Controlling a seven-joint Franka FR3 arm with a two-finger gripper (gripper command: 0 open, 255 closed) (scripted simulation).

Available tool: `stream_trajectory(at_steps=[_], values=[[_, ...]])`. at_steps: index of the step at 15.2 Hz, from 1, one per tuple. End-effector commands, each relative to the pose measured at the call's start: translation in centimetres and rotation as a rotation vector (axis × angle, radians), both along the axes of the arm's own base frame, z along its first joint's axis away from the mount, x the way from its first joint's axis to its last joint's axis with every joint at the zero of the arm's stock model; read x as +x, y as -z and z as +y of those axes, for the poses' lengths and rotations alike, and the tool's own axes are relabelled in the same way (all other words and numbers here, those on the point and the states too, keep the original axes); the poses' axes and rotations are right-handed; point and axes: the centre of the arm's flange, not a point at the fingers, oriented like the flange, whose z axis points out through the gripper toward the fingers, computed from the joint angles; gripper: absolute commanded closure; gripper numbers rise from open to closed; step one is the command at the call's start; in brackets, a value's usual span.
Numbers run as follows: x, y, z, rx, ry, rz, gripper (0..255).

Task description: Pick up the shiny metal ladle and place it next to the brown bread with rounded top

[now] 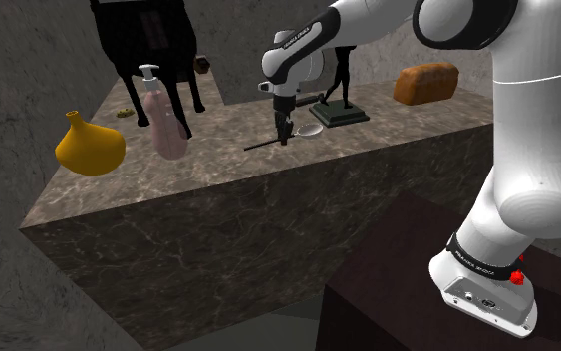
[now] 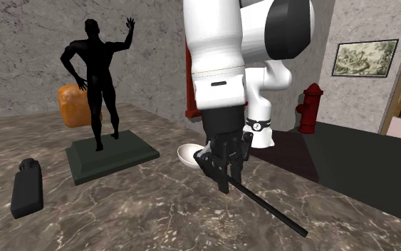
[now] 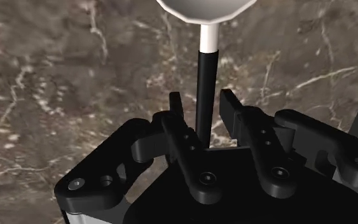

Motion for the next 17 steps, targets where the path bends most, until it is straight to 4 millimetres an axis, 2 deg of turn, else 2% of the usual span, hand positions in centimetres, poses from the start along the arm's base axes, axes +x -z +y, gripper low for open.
stream_trajectory(at_steps=[1,8,17], values=[[0.0,0.1,0.0,0.000,-0.001,0.002,255],[0.0,0.1,0.0,0.000,-0.001,0.002,255],[0.0,-4.7,0.0,0.000,-0.001,0.002,255]])
